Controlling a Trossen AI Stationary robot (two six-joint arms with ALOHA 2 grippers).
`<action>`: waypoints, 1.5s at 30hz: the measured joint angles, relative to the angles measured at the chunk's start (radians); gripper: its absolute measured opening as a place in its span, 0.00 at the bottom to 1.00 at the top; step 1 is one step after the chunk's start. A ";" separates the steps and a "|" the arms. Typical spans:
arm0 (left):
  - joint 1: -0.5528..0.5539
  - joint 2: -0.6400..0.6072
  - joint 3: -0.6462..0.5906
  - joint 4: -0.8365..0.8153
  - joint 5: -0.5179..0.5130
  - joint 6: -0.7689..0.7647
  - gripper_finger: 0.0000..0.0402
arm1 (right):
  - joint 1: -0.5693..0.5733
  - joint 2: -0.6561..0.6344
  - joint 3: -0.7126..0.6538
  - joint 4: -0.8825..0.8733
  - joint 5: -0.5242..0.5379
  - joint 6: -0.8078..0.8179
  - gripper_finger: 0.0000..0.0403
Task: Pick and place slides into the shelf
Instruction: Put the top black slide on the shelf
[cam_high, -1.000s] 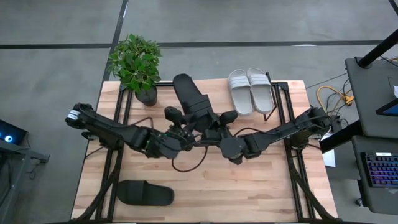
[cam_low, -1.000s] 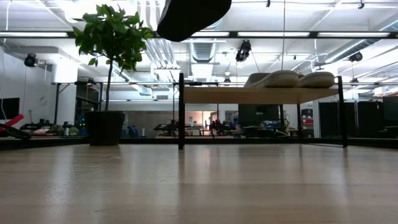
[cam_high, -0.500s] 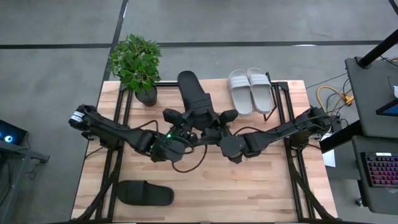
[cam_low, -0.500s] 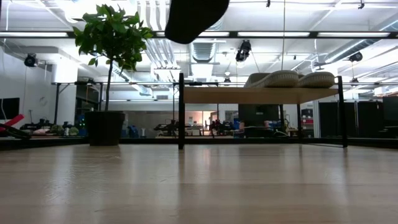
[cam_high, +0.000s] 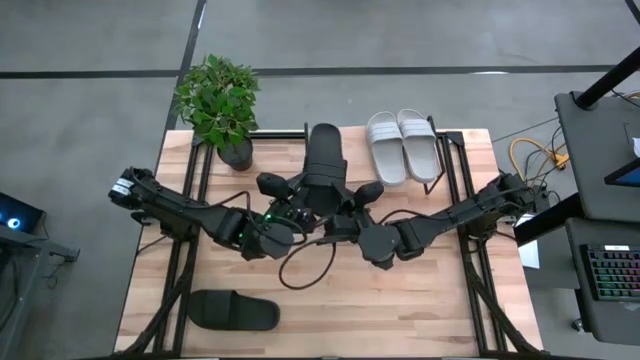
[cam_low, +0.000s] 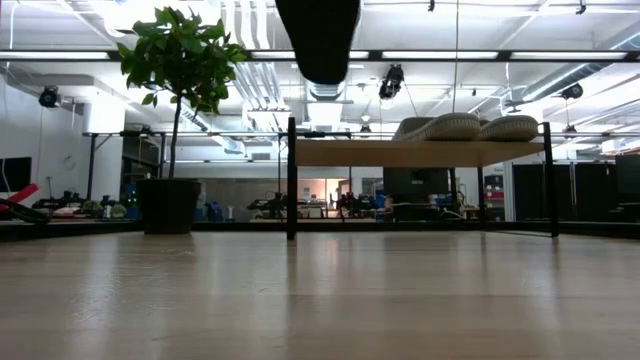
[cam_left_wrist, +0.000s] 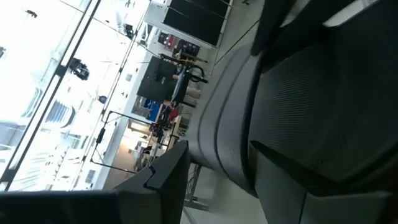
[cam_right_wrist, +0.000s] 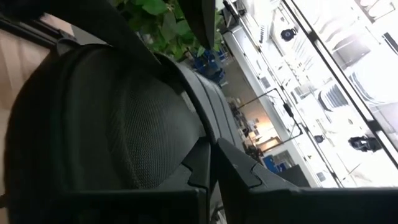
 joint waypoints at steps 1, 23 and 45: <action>0.000 0.000 0.000 0.004 -0.001 0.000 0.38 | 0.001 0.000 0.000 0.000 0.000 0.000 0.02; 0.001 0.000 0.000 0.007 0.003 0.025 0.07 | 0.003 0.000 0.000 -0.001 -0.031 -0.018 0.02; 0.003 -0.001 0.000 0.009 0.006 0.069 0.00 | 0.004 0.000 0.000 -0.001 -0.031 -0.059 0.04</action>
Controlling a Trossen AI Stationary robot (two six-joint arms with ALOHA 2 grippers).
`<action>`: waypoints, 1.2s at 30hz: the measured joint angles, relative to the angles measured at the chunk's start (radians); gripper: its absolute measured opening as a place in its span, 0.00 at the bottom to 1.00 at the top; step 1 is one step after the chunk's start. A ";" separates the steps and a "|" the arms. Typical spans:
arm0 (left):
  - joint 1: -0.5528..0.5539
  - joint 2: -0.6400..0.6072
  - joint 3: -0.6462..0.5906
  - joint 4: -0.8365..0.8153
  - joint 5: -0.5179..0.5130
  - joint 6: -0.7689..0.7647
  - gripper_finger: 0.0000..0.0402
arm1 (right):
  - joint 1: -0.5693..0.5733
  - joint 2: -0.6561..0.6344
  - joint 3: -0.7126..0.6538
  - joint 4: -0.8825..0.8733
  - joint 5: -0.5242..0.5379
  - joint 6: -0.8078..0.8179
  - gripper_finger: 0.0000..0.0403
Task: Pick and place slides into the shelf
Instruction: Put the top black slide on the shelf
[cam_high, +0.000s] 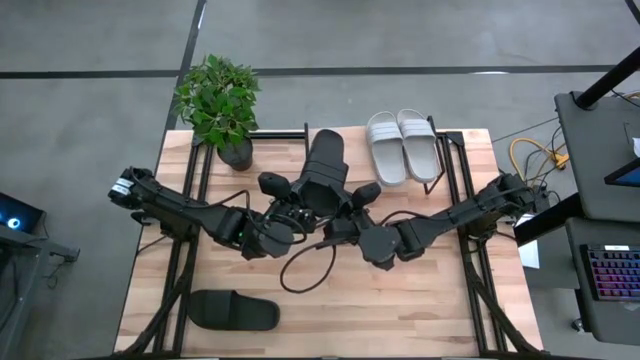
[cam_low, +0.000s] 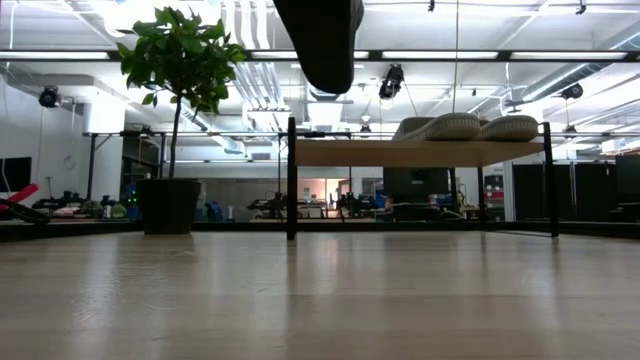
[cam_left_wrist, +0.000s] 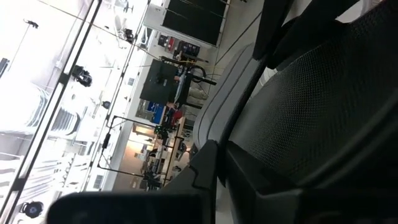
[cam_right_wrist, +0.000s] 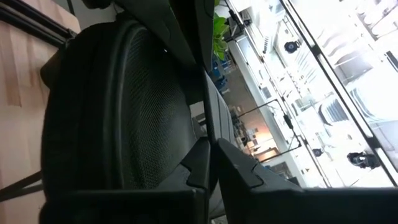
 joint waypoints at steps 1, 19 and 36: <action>0.001 0.000 0.000 0.000 0.000 0.000 0.00 | 0.000 0.000 0.000 0.000 -0.002 0.000 0.05; 0.009 0.000 0.000 0.000 -0.014 0.002 0.00 | 0.007 -0.008 0.000 -0.001 0.100 -0.065 0.12; 0.016 -0.010 -0.035 0.199 0.051 -0.001 0.00 | 0.020 -0.251 -0.060 -0.067 0.196 0.143 0.15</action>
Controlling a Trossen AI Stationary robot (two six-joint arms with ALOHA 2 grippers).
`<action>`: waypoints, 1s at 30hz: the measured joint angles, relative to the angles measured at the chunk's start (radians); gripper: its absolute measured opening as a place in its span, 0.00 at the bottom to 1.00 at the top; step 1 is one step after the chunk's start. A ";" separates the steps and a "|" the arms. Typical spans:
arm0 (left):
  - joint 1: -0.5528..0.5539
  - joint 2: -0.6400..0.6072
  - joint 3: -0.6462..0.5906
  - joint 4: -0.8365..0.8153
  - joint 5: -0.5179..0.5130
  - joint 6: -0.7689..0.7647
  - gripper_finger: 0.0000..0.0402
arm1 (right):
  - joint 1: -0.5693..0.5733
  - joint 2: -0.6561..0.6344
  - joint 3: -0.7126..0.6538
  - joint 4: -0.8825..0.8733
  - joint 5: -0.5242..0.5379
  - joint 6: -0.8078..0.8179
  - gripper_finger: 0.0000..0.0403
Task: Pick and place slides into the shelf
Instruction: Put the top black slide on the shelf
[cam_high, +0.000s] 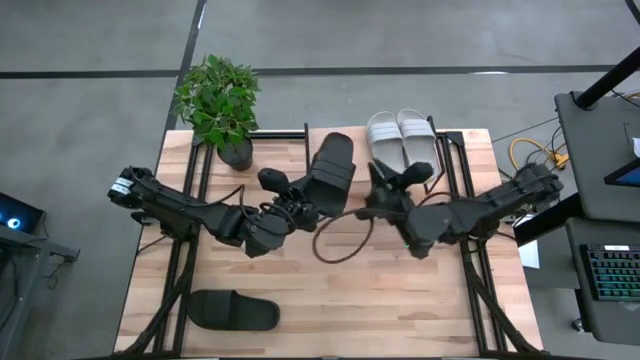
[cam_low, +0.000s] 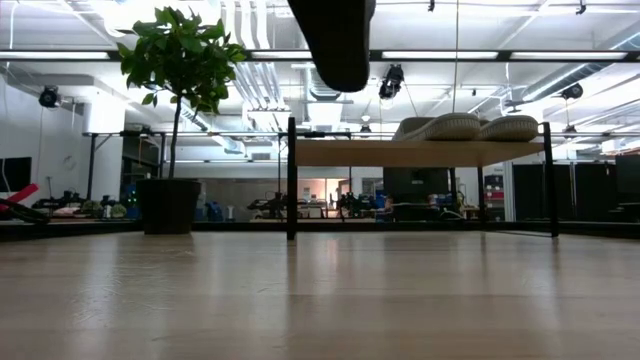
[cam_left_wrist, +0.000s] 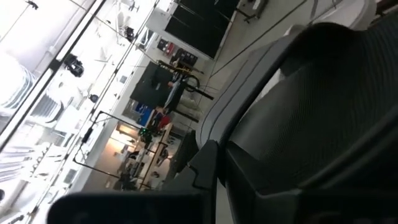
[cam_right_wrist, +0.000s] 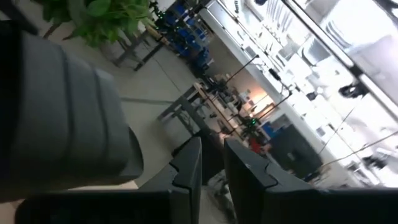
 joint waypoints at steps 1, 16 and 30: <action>0.003 0.000 -0.006 0.014 -0.001 0.000 0.00 | 0.000 -0.022 -0.009 -0.014 0.000 0.025 0.14; 0.060 0.085 -0.014 0.195 -0.006 0.001 0.00 | 0.006 -0.219 -0.166 -0.153 -0.022 0.286 0.13; 0.117 0.219 -0.015 0.294 -0.135 0.002 0.00 | 0.006 -0.254 -0.241 -0.150 -0.019 0.224 0.13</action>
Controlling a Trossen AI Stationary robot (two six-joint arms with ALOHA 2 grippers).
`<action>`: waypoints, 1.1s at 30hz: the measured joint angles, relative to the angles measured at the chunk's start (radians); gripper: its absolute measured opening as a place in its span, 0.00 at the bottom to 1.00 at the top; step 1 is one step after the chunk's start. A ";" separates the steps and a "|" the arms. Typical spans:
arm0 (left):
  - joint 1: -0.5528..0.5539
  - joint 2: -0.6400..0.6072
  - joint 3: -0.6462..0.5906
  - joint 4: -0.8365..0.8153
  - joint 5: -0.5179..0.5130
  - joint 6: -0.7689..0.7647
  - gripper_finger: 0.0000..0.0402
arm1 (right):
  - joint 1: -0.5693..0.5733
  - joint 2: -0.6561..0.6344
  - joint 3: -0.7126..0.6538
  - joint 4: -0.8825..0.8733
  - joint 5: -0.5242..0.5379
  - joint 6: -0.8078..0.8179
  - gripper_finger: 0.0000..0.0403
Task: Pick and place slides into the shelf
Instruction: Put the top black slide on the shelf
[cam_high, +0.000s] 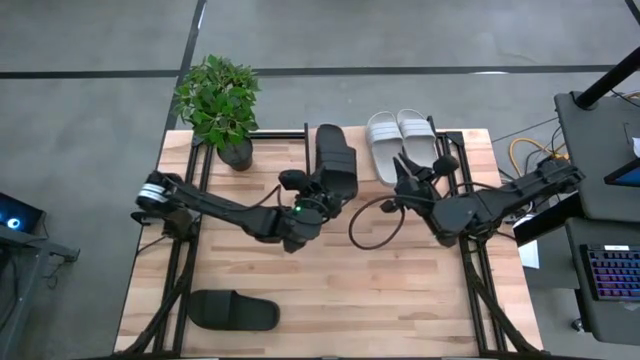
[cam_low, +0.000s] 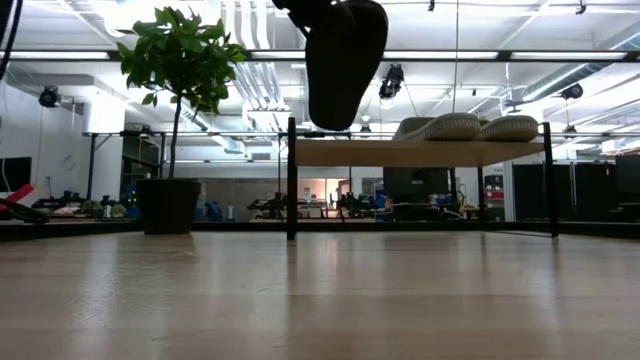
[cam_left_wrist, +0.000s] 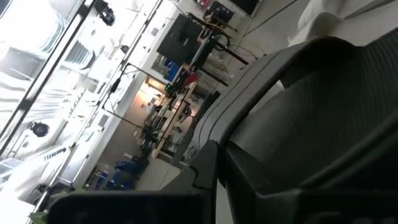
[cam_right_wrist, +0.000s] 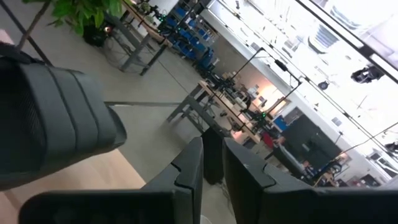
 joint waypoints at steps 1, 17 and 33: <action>0.004 0.006 0.000 0.015 -0.001 -0.001 0.00 | 0.000 -0.005 -0.004 0.001 0.000 0.000 0.13; 0.104 0.045 -0.005 0.057 0.071 -0.001 0.00 | 0.000 -0.053 -0.047 0.000 0.000 0.007 0.13; 0.185 0.045 -0.150 0.241 0.114 0.052 0.00 | 0.000 -0.053 -0.047 0.001 0.000 0.001 0.13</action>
